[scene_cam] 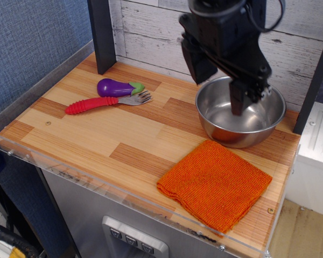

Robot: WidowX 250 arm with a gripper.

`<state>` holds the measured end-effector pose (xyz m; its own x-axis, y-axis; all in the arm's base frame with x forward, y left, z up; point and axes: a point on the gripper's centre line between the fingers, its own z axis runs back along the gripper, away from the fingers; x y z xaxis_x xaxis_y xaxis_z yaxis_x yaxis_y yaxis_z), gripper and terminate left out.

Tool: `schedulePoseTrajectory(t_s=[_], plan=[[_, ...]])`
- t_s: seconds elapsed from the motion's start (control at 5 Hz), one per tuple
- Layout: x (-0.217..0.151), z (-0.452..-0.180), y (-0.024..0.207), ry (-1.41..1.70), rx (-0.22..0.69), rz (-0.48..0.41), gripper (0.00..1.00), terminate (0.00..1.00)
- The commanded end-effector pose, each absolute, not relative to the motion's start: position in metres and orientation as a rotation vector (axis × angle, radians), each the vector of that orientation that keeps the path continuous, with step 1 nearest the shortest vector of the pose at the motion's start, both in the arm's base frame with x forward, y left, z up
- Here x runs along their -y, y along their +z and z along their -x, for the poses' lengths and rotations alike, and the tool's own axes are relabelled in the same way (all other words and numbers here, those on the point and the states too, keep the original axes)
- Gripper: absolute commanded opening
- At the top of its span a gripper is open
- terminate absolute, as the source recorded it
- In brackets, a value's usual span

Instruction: Move the towel to the bottom right of the table

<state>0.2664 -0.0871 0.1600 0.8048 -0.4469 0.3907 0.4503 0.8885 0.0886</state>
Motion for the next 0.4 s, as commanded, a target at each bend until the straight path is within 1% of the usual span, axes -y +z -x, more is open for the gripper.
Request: schedulePoseTrajectory(t_s=[0.0,0.2], plan=[[0.0867,-0.2597,0.1697,-0.479,0.454,0.009,1.0,0.0],[0.0867,-0.2597,0.1697,-0.479,0.454,0.009,1.0,1.0]])
